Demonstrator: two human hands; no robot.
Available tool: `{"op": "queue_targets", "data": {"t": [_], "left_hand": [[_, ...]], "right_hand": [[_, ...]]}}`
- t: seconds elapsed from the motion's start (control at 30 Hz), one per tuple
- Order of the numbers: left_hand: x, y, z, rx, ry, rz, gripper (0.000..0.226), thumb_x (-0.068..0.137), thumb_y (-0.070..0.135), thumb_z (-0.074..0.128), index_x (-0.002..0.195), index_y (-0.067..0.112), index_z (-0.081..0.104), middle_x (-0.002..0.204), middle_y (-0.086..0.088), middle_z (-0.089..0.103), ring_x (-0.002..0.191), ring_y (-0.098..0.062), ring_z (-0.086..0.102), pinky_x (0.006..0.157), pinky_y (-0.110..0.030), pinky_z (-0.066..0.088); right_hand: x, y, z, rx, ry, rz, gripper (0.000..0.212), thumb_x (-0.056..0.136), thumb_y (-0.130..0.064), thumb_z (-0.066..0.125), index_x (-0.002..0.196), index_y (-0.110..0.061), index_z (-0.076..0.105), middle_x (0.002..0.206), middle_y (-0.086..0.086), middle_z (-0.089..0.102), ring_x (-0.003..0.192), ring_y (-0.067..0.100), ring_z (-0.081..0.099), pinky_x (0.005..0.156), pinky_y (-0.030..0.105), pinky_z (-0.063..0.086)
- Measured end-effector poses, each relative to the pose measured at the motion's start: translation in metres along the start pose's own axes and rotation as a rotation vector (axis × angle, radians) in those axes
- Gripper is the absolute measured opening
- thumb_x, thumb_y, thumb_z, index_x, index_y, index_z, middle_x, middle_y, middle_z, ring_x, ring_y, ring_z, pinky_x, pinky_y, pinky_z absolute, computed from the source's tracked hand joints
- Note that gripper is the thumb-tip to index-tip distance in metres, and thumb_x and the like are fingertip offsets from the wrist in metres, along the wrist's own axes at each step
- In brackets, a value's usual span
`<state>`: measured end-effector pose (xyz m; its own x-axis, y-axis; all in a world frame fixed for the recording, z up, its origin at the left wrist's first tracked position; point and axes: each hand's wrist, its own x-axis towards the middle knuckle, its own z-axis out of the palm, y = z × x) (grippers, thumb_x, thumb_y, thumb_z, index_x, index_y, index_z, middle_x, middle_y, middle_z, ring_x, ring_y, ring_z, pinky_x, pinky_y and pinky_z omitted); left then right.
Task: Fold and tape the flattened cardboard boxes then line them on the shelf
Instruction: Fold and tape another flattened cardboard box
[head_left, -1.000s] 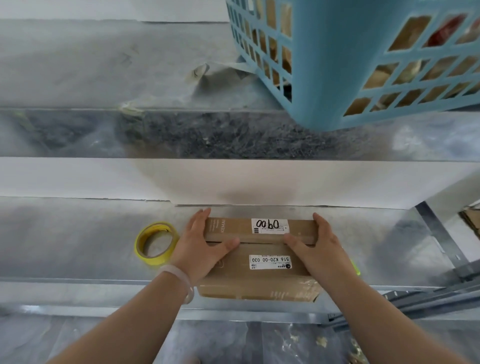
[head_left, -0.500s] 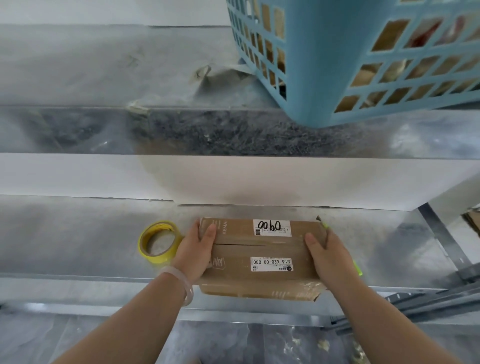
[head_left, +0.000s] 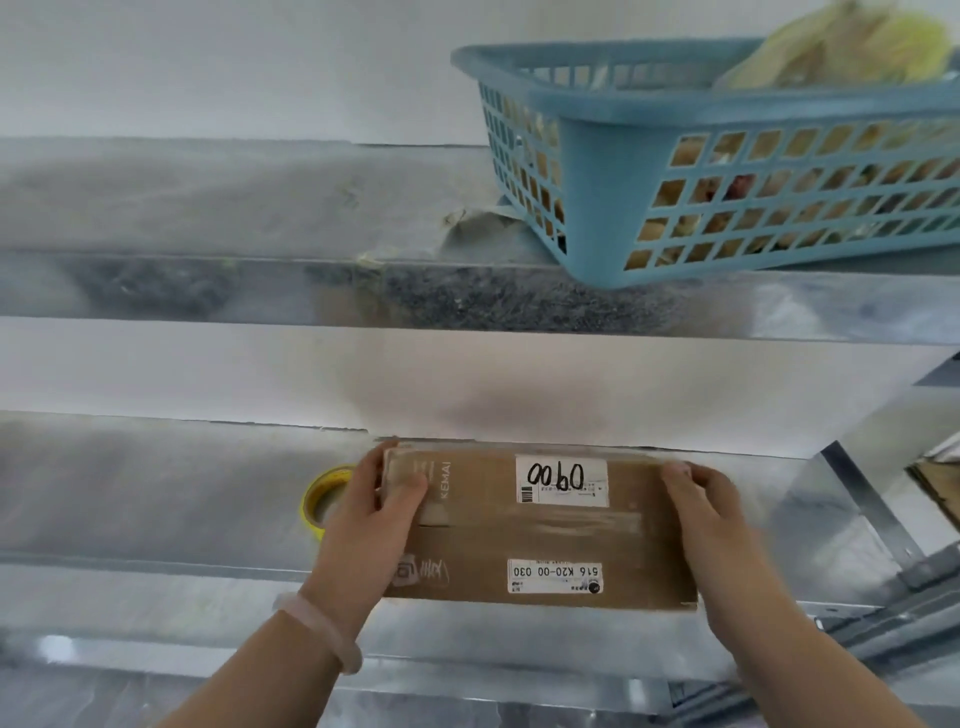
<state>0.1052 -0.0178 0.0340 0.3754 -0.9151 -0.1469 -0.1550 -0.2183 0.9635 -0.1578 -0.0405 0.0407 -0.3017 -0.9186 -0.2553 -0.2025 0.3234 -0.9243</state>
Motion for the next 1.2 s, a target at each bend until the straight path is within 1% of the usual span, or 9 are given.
{"op": "queue_targets", "data": {"t": [0.1,0.2,0.37,0.53,0.63,0.73,0.87,1.03,1.2], "left_hand": [[-0.025,0.006,-0.009,-0.225,-0.018,0.177,0.056,0.081,0.035,0.067,0.132,0.045,0.046,0.121,0.018,0.059,0.11,-0.002,0.057,0.087,-0.025,0.048],[-0.021,-0.005,-0.012,-0.205,-0.072,0.211,0.061,0.078,0.042,0.073,0.132,0.045,0.044,0.121,0.022,0.058,0.112,0.002,0.055,0.089,-0.025,0.049],[0.003,-0.045,-0.013,0.029,-0.031,0.201,0.084,0.082,-0.015,0.059,0.134,0.045,0.033,0.122,0.008,0.048,0.109,-0.023,0.054,0.09,-0.04,0.052],[-0.007,-0.072,-0.018,0.049,-0.092,0.18,0.079,0.077,0.005,0.06,0.14,0.042,0.031,0.128,0.002,0.044,0.108,0.003,0.052,0.076,-0.028,0.057],[-0.014,-0.071,-0.02,0.112,-0.052,0.239,0.078,0.086,0.002,0.064,0.137,0.047,0.027,0.127,0.004,0.043,0.108,0.006,0.051,0.074,-0.024,0.057],[-0.012,-0.059,-0.023,0.248,-0.012,0.283,0.072,0.088,0.033,0.059,0.144,0.05,0.018,0.129,0.009,0.036,0.113,-0.004,0.052,0.082,-0.032,0.056],[-0.003,-0.045,-0.022,0.321,-0.057,0.165,0.071,0.081,0.06,0.043,0.146,0.046,0.019,0.125,0.003,0.037,0.112,-0.017,0.052,0.092,-0.041,0.052],[-0.005,-0.037,-0.024,0.186,-0.071,0.052,0.046,0.078,0.06,0.044,0.122,0.046,0.044,0.123,0.007,0.042,0.112,-0.015,0.051,0.091,-0.048,0.052],[-0.009,-0.032,-0.02,0.049,-0.087,-0.031,0.05,0.087,0.054,0.045,0.134,0.036,0.047,0.13,0.003,0.047,0.118,-0.018,0.05,0.092,-0.048,0.051]], "right_hand": [[-0.015,-0.012,-0.009,0.191,0.03,-0.106,0.008,0.094,-0.045,0.053,0.101,-0.041,0.053,0.107,-0.012,0.06,0.103,0.014,0.057,0.093,0.044,0.047],[-0.012,-0.007,-0.01,0.249,-0.069,-0.14,0.041,0.096,-0.01,0.05,0.124,-0.039,0.052,0.117,-0.016,0.059,0.108,0.005,0.057,0.09,0.032,0.046],[-0.003,0.028,-0.003,0.097,-0.179,-0.204,0.086,0.08,0.028,0.041,0.134,-0.038,0.042,0.129,-0.019,0.054,0.122,0.003,0.054,0.095,0.031,0.051],[-0.01,0.058,-0.003,0.007,-0.1,-0.249,0.061,0.09,-0.001,0.062,0.131,-0.041,0.038,0.12,-0.007,0.057,0.118,0.016,0.057,0.084,0.021,0.048],[-0.013,0.057,-0.007,-0.113,-0.063,-0.368,0.068,0.091,-0.018,0.058,0.137,-0.051,0.021,0.121,-0.011,0.053,0.109,0.009,0.06,0.082,0.02,0.048],[-0.011,0.044,-0.01,-0.315,-0.085,-0.433,0.071,0.093,-0.032,0.054,0.147,-0.051,0.013,0.12,-0.016,0.047,0.104,0.003,0.058,0.087,0.022,0.047],[-0.005,0.036,-0.008,-0.465,-0.129,-0.389,0.061,0.096,-0.031,0.054,0.15,-0.033,0.027,0.121,-0.005,0.043,0.11,0.01,0.052,0.092,0.022,0.04],[-0.004,0.035,-0.009,-0.438,-0.092,-0.325,0.054,0.096,-0.029,0.054,0.147,-0.027,0.035,0.127,0.0,0.055,0.104,0.012,0.058,0.092,0.032,0.047],[-0.002,0.032,-0.014,-0.413,-0.104,-0.275,0.028,0.1,-0.029,0.045,0.127,-0.032,0.051,0.113,-0.005,0.054,0.104,0.016,0.057,0.094,0.039,0.049]]}}
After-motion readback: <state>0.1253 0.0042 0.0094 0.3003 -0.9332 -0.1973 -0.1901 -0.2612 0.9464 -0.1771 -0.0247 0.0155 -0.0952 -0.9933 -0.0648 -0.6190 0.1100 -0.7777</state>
